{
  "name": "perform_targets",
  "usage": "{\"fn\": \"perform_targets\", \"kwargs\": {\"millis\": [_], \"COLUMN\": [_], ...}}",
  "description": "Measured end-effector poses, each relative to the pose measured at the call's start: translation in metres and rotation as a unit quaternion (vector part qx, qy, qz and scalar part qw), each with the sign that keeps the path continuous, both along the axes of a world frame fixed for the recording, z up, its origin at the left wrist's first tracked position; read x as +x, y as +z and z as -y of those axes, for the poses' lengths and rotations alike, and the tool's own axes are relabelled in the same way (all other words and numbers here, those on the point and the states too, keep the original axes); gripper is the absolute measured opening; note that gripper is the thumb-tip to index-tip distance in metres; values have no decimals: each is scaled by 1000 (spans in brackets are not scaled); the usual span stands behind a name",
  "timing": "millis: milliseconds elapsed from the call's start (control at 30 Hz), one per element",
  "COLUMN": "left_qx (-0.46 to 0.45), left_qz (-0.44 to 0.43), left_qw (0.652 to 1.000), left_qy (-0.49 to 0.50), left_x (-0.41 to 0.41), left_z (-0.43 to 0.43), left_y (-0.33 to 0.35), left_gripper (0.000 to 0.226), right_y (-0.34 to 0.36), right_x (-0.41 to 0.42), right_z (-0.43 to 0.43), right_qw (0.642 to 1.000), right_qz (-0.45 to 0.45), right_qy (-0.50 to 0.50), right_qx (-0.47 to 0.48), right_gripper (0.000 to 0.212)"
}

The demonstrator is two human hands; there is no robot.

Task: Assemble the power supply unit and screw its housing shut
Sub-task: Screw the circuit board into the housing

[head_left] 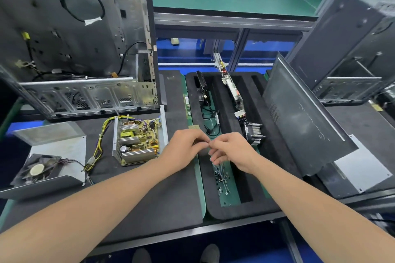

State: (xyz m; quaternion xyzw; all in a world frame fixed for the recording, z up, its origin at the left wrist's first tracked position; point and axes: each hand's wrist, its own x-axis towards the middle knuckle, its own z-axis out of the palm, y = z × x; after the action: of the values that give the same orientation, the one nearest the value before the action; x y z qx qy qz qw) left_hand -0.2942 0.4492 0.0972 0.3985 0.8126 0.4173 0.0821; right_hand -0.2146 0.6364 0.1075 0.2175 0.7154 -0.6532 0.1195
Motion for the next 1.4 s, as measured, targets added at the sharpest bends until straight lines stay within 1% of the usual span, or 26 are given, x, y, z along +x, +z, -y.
{"fn": "perform_targets", "kwargs": {"millis": [67,133,267,333,367,433,500,533,567,600,633,667,700,733,767,867,933,1067,1133,1233,1267,1300,1333,1367,1400], "left_qx": [2,-3,-11,-14,-16,-14,-4,-2,-3,-4,-4,-4,-6,-8,-11,-9,-6,4,3,-10,-14,-13,-9,-5,-3], "left_qz": [-9,-37,-139,-154,-152,-140,-106,-85,-65,-49,-37,-27,-15,-1,11,30,36,46,56,57,56,58,60,61,60], "left_qw": [1000,999,990,988,988,989,991,989,987,985,982,978,975,973,971,971,973,976,978,983,984,985,986,987,988], "left_qy": [7,8,18,21,19,32,86,118,146,168,187,205,220,232,238,236,227,211,200,177,169,162,155,148,143], "left_x": [-6,-10,-19,-25,-27,-32,-38,-41,-44,-47,-48,-50,-50,-51,-52,-55,-56,-60,-63,-68,-69,-70,-71,-72,-73], "left_z": [9,19,44,60,69,87,106,116,126,135,144,152,160,167,174,190,196,201,203,205,205,205,204,204,203], "left_y": [10,20,36,43,46,51,53,53,53,52,51,50,48,46,44,39,38,35,33,30,28,27,26,25,25], "left_gripper": [8,7,6,4,3,3,8,9,9,8,8,7,6,7,8,12,11,9,9,10,10,11,11,11,11], "right_y": [8,15,27,30,31,32,32,32,31,30,29,28,26,22,19,8,1,-14,-17,-11,-5,2,11,21,31], "right_x": [-6,-12,-25,-30,-32,-38,-42,-43,-43,-43,-43,-42,-42,-42,-41,-34,-30,-27,-28,-28,-29,-30,-33,-36,-39], "right_z": [6,14,33,46,53,69,87,97,108,119,130,140,149,157,165,188,199,209,207,199,197,194,193,190,187], "right_qw": [999,998,995,993,992,992,986,975,953,919,868,807,753,722,707,688,679,652,647,646,648,658,680,716,764], "right_qz": [-17,-35,-63,-74,-78,-86,-95,-100,-107,-115,-128,-138,-136,-123,-105,-85,-96,-99,-102,-129,-148,-168,-184,-193,-194], "right_qy": [16,32,46,55,62,82,131,169,215,261,300,328,343,349,355,396,417,432,433,431,425,410,387,356,319], "right_qx": [-25,-39,-69,-75,-74,-51,38,106,185,274,375,472,545,585,602,602,597,615,619,617,614,608,595,568,526], "right_gripper": [20,20,23,28,28,22,16,13,11,12,14,17,20,20,17,12,16,31,36,51,53,49,43,38,34]}}
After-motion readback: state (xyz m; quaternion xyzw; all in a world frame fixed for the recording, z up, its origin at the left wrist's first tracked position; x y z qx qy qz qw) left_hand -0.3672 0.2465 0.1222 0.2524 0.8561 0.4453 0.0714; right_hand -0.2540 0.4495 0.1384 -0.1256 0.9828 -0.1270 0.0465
